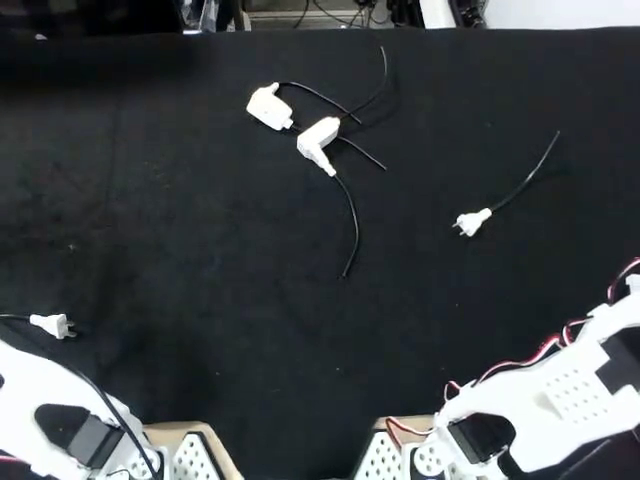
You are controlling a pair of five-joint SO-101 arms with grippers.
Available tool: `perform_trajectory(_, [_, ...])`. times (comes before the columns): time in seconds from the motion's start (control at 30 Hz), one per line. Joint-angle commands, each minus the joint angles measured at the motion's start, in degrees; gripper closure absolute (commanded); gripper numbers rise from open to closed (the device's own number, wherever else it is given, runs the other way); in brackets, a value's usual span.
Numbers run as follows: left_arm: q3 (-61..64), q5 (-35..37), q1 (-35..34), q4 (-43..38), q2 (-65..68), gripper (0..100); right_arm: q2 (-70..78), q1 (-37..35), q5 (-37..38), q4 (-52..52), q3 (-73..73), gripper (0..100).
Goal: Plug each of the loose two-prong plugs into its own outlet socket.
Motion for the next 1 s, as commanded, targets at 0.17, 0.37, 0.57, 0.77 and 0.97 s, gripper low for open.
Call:
perform_trajectory(0.17, [5.58,1.23,7.34,6.42,-21.36,97,-2.51,3.25,0.44,-0.44,-0.22,55.4])
perform_trajectory(0.37, [26.77,11.69,16.75,6.42,-40.0,97,-2.86,5.1,4.48,-0.26,-0.31,55.4])
perform_trajectory(0.57, [52.97,14.24,32.84,6.15,-62.77,97,-2.51,7.56,4.66,-0.44,-0.75,55.4])
perform_trajectory(0.77, [76.26,19.96,50.86,6.07,-73.05,97,-2.59,8.97,5.1,-0.44,-0.75,55.4])
perform_trajectory(0.97, [89.8,29.89,69.76,3.08,-74.64,97,-2.77,10.02,7.47,-0.35,-0.31,55.4])
